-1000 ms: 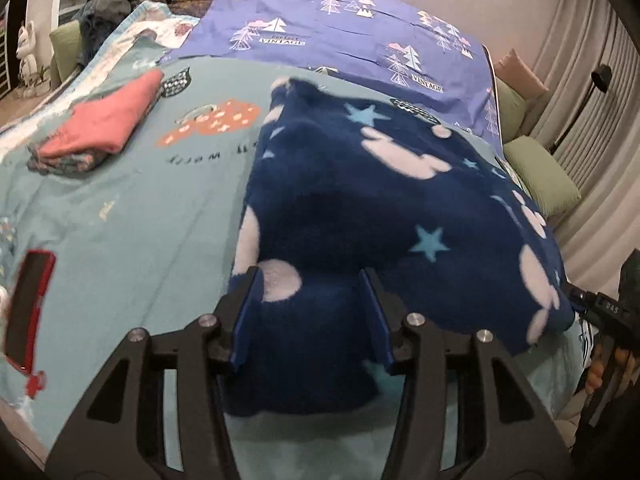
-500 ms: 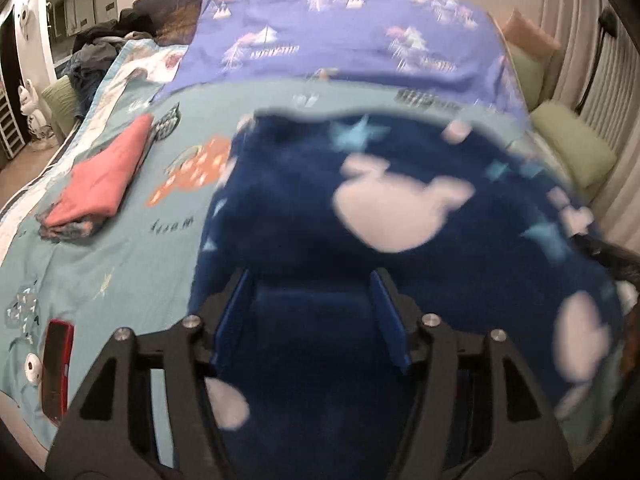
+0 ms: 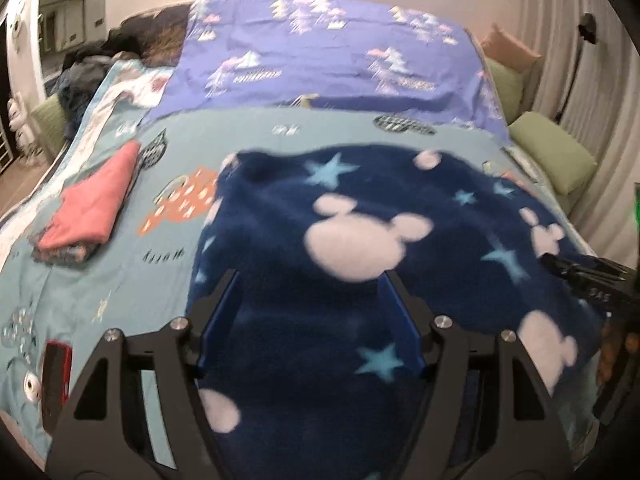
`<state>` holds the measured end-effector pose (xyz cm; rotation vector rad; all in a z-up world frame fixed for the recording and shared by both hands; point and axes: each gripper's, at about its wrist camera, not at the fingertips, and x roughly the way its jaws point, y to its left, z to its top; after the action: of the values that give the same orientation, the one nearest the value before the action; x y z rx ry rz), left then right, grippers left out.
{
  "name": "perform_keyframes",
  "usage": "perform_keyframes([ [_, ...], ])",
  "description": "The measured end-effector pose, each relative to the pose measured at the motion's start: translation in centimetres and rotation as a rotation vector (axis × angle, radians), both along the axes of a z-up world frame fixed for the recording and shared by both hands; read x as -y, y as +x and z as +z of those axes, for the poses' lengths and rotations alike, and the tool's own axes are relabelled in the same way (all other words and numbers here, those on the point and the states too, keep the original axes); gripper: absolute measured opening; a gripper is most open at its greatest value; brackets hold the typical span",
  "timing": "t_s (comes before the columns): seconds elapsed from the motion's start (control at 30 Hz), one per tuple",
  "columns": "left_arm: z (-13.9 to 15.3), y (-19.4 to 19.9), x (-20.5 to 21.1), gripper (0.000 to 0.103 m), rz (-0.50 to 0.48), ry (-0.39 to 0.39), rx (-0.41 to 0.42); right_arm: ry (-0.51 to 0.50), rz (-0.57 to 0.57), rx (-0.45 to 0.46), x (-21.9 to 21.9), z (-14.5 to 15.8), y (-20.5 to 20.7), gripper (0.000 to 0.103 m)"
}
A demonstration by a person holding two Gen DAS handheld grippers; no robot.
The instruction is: Fold small clothes
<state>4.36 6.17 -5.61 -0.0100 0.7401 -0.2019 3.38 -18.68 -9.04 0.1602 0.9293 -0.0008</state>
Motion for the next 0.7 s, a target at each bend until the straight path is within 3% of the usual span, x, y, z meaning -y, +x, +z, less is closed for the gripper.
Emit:
perform_keyframes([
  [0.13,0.8,0.0,1.3,0.071,-0.053,-0.005,0.035,0.017,0.031,0.044,-1.1,1.8,-0.2,0.053],
  [0.33,-0.6,0.1,-0.7,0.071,0.016,-0.018,-0.021,0.032,0.17,0.094,-4.8,3.4,-1.0,0.06],
  [0.47,-2.2,-0.3,-3.6,0.073,0.084,0.003,-0.06,0.045,0.22,-0.034,-6.9,0.2,-0.3,0.064],
  [0.53,-3.7,-0.2,-4.5,0.076,0.101,0.039,-0.097,0.056,0.199,-0.03,-6.9,-1.5,-0.4,0.065],
  [0.63,-4.6,-1.0,-6.2,0.078,0.105,-0.08,-0.127,0.056,0.191,-0.022,-6.8,-0.7,-0.7,0.065],
  [0.7,-4.5,-1.3,-6.8,0.078,0.097,-0.114,-0.131,0.078,0.18,-0.012,-6.6,0.7,-0.5,0.064],
])
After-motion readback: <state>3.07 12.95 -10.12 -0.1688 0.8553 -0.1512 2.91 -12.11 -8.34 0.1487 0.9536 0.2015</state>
